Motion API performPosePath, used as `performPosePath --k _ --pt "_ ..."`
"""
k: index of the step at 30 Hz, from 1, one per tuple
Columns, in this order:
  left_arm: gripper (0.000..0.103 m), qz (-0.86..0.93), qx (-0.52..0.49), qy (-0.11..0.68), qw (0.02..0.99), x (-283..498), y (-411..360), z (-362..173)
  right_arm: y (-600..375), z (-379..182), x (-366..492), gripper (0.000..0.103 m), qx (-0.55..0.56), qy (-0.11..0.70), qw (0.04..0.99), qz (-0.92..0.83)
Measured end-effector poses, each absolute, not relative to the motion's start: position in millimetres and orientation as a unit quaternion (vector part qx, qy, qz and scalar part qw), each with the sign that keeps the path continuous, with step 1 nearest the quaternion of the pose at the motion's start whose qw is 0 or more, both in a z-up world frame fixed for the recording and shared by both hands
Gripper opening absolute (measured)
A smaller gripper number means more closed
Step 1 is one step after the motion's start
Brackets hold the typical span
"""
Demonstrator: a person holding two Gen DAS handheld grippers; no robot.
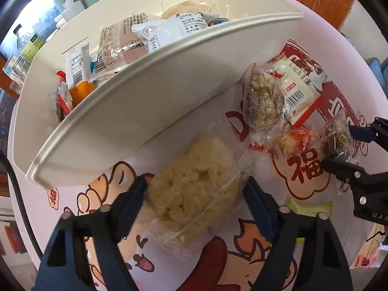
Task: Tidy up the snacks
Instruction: 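Grasp a clear cracker bag with the left tool while the right tool grasps a nut cluster bag, then carry both bags over the tray and open both tools to release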
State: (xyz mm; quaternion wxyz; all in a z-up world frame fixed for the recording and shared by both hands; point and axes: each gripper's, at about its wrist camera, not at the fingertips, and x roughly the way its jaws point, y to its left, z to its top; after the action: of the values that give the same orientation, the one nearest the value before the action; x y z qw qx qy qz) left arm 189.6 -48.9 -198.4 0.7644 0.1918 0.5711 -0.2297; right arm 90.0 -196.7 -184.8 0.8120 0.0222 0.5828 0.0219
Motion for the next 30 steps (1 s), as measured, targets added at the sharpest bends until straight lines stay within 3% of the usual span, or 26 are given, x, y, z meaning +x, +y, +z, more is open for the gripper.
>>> performPosePath --k 5,13,30 --pt "0.063 -0.226 0.181 0.574 0.766 174.7 -64.0 -199.1 -195.8 -180.7 84.5 0.054 0.036 0.579 0.814 0.024" --pt "0.06 -0.216 0.129 0.582 0.773 152.9 -43.9 -186.8 -198.3 -171.6 70.9 0.053 0.063 0.576 0.815 0.02" --pt "0.059 -0.213 0.044 0.469 0.856 143.2 -21.0 -47.2 -187.1 -89.2 67.8 0.053 0.081 0.502 0.86 0.047"
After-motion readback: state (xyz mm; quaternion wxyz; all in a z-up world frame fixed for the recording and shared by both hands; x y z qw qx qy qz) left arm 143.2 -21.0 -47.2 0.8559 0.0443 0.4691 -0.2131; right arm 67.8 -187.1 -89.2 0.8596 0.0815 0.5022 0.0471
